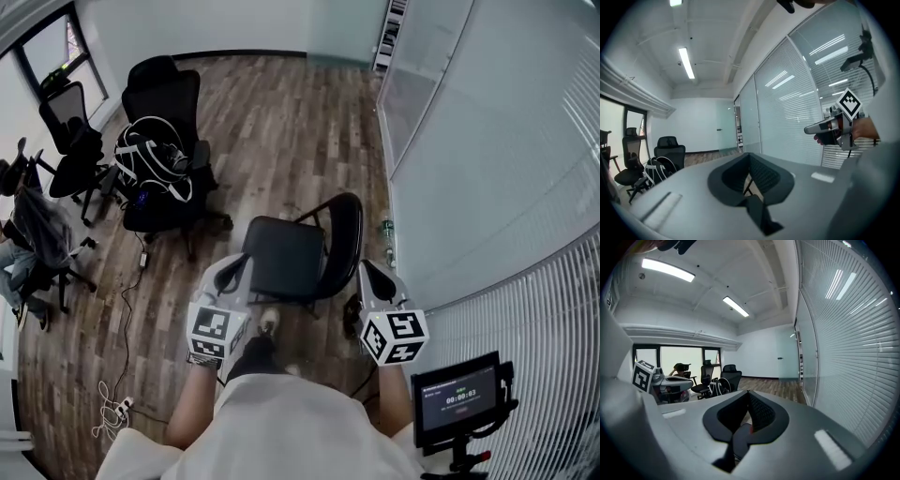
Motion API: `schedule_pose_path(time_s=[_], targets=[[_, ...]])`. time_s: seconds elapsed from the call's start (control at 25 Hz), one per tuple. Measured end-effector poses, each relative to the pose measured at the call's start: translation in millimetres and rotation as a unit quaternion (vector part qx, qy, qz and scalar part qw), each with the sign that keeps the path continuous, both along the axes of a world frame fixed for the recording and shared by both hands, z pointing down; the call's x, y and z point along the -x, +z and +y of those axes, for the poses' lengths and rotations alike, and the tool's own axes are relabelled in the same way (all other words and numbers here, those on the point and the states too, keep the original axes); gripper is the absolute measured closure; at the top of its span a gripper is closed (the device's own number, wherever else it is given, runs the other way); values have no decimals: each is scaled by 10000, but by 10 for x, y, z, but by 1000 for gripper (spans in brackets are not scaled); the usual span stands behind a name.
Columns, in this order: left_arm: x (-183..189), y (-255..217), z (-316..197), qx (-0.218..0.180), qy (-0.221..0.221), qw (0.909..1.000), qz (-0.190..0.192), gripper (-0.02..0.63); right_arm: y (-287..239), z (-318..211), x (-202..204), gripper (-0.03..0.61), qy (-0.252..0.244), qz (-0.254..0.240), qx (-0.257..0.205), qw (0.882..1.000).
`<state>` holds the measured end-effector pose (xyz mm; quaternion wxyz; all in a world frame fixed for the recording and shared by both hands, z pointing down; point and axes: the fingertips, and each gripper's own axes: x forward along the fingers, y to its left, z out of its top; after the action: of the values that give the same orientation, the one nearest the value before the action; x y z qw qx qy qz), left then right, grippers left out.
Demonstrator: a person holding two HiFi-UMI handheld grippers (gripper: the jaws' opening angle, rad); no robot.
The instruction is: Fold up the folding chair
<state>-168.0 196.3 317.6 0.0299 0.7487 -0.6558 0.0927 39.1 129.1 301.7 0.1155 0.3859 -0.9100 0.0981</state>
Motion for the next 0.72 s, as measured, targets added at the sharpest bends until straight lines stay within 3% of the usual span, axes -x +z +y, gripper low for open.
schedule_pose_path(time_s=[0.32,0.56,0.72], targets=[[225,249,-390,276,169,9994,146,614,134,-306,-37,571,345,229,250,9988],[462,584,-781,631,255,9972,315,614,460,-645,15,518,476,703,666,9942],[602,991,-1172,1039,349,9921,606,541,788,-1026,-12,512,719,864,1029,9883]])
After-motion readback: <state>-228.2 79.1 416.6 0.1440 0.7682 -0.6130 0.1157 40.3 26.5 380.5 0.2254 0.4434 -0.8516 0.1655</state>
